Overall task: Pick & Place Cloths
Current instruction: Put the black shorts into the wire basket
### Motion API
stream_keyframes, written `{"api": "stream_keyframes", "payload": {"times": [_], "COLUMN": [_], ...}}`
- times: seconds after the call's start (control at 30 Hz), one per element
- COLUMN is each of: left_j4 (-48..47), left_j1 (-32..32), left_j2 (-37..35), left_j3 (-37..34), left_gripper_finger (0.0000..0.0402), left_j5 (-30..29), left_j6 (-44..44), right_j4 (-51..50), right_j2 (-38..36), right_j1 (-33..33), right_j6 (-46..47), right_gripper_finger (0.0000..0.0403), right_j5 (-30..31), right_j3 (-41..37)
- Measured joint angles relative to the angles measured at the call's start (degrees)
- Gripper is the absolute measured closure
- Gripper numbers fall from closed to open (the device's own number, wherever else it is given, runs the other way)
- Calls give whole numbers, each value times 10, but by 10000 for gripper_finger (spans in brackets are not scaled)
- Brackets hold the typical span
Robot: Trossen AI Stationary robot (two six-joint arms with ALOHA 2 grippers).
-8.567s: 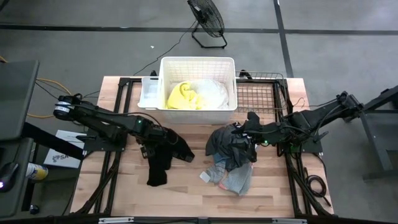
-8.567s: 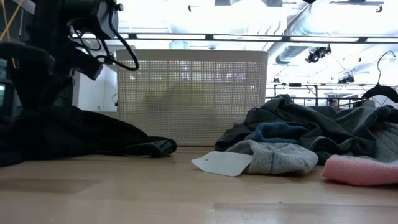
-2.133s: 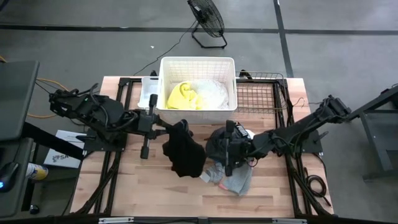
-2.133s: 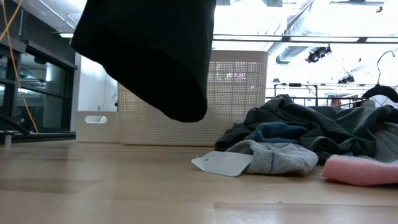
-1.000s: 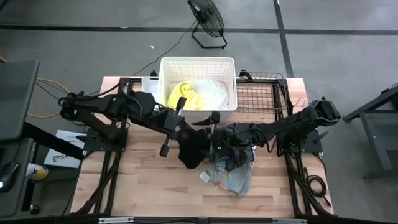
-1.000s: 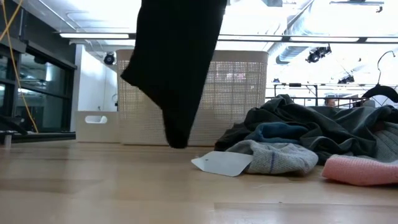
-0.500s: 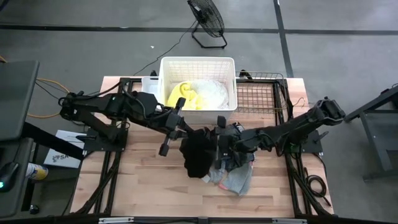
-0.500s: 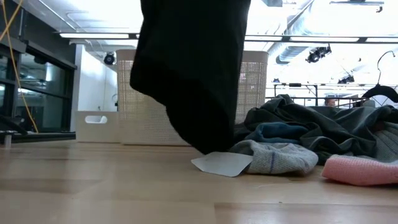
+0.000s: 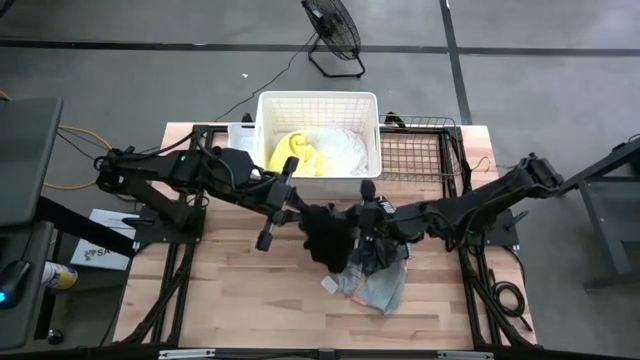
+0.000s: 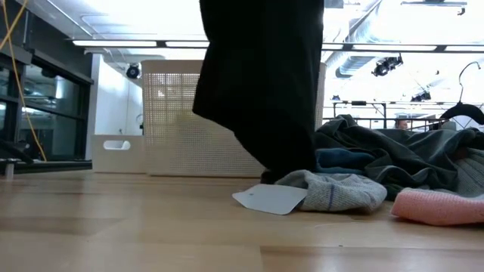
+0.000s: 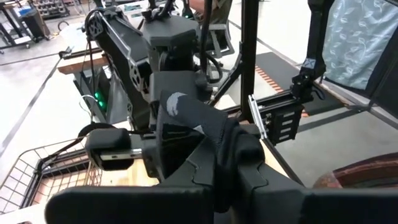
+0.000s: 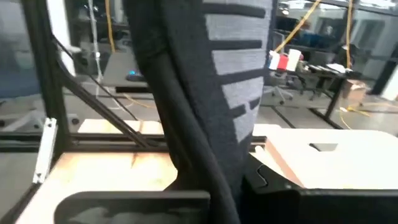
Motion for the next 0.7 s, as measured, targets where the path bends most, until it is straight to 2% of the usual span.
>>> {"api": "stream_keyframes", "payload": {"times": [0.23,0.53,0.63,0.7], "left_j4": [-1,-10,-40,-66], "left_j1": [0,0,0,0], "left_j2": [0,0,0,-1], "left_j3": [0,0,0,0], "left_gripper_finger": [309,161,132,125], "left_j5": [-13,-15,-26,-56], "left_j6": [0,-1,-15,-33], "right_j4": [-25,-78,-99,-114], "right_j2": [-25,-61,-80,-94], "right_j1": [8,13,21,25], "right_j6": [24,48,56,60], "right_gripper_finger": [398,399,399,399], "right_j5": [4,28,50,61], "right_j3": [0,0,0,0]}}
